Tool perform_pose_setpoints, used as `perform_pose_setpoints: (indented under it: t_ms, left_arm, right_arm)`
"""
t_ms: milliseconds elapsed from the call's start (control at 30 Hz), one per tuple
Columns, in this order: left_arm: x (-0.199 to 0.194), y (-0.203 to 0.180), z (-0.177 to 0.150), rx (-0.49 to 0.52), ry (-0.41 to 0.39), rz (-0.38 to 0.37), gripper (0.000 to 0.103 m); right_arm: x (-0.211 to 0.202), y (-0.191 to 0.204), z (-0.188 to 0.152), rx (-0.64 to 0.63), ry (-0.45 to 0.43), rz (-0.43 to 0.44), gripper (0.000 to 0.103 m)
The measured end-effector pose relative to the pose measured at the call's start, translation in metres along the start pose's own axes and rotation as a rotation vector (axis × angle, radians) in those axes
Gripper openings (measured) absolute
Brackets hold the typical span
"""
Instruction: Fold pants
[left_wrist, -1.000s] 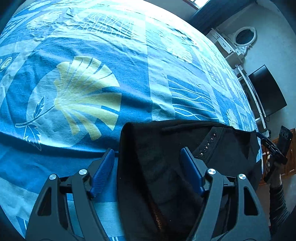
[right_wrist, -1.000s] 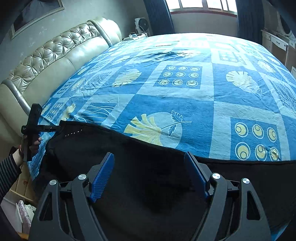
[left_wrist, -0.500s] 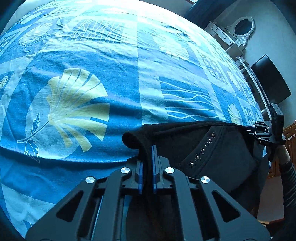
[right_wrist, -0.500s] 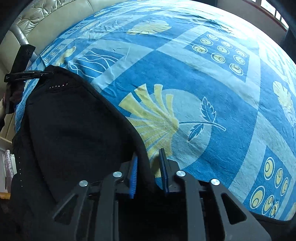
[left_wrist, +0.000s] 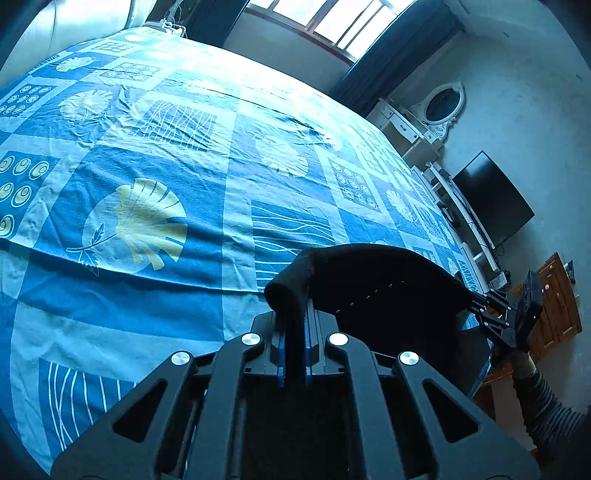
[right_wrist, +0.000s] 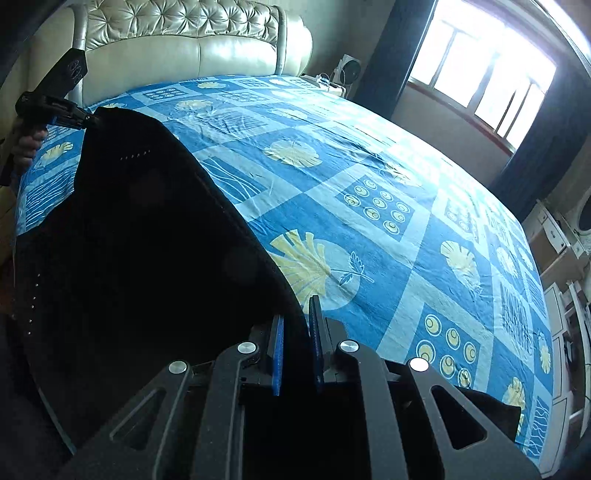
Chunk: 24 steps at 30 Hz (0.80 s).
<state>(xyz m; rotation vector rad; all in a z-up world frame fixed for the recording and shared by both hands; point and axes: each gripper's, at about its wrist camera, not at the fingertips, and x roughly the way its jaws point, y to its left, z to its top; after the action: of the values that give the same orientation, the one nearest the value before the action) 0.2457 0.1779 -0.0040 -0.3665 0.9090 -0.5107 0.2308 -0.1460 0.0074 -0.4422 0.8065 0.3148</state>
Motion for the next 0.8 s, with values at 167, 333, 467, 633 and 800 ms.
perform_pose_setpoints:
  t_ms: [167, 333, 467, 633, 800]
  left_arm:
    - [-0.034, -0.01, -0.039, -0.003, -0.025, -0.013, 0.006]
    - [-0.046, 0.0, -0.089, -0.049, 0.003, 0.0, 0.006]
    - [-0.043, 0.017, -0.129, -0.125, 0.034, -0.01, 0.006]
    - [-0.036, 0.028, -0.162, -0.19, 0.047, -0.023, 0.007]
    - [-0.034, 0.03, -0.173, -0.203, 0.041, -0.021, 0.013]
  right_arm:
    - [-0.021, 0.03, -0.03, -0.035, -0.011, -0.044, 0.013]
    - [-0.033, 0.058, -0.063, -0.043, 0.014, -0.034, 0.013]
    - [-0.034, 0.085, -0.09, -0.046, 0.06, -0.007, 0.013]
    - [-0.03, 0.114, -0.118, -0.059, 0.108, 0.01, 0.013]
    - [-0.028, 0.121, -0.128, -0.026, 0.115, -0.01, 0.013]
